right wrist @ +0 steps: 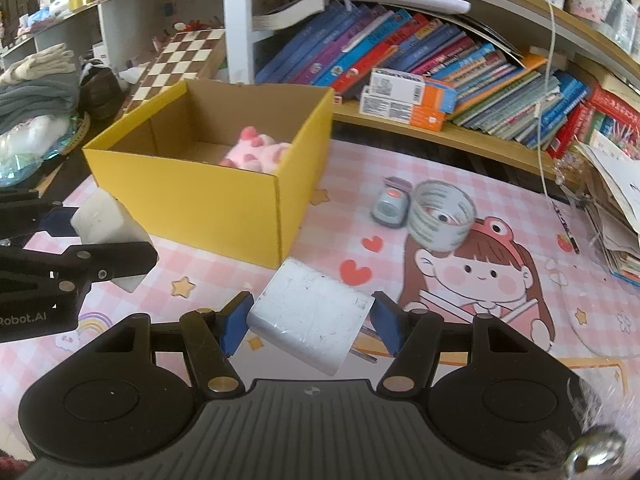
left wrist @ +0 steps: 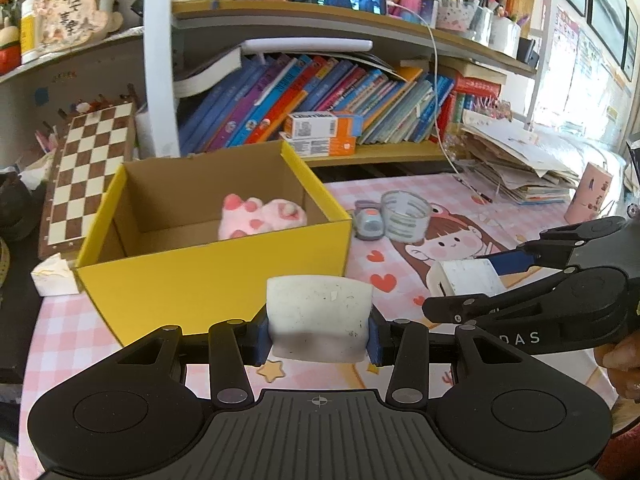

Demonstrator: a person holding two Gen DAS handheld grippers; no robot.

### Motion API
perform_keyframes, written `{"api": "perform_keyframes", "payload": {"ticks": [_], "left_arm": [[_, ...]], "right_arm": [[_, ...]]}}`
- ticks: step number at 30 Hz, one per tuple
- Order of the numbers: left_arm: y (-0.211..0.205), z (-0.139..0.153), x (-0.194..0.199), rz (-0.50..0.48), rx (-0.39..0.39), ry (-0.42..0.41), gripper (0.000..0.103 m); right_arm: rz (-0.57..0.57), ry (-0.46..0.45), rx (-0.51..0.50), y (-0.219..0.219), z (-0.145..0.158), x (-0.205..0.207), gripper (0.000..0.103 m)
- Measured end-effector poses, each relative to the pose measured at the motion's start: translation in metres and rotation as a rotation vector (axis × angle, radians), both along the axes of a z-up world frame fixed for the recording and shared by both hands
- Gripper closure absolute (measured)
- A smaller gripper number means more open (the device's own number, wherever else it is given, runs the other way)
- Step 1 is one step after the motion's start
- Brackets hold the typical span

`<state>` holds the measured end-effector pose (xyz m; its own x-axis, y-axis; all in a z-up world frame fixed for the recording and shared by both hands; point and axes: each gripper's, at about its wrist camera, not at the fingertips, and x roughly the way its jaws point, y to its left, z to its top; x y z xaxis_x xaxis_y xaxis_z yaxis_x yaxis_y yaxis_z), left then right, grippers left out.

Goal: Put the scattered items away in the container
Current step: 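Lift and carry the white block and white charger with both tools toward the yellow box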

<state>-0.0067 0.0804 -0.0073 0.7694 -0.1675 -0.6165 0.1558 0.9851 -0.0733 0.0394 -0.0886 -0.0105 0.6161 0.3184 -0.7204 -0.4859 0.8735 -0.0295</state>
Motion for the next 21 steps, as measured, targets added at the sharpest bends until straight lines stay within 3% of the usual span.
{"api": "perform_keyframes", "payload": {"ticks": [21], "left_arm": [[0.048, 0.012, -0.002, 0.050, -0.015, -0.071, 0.060]], "right_arm": [[0.079, -0.048, -0.008, 0.053, 0.021, -0.004, 0.041]]}}
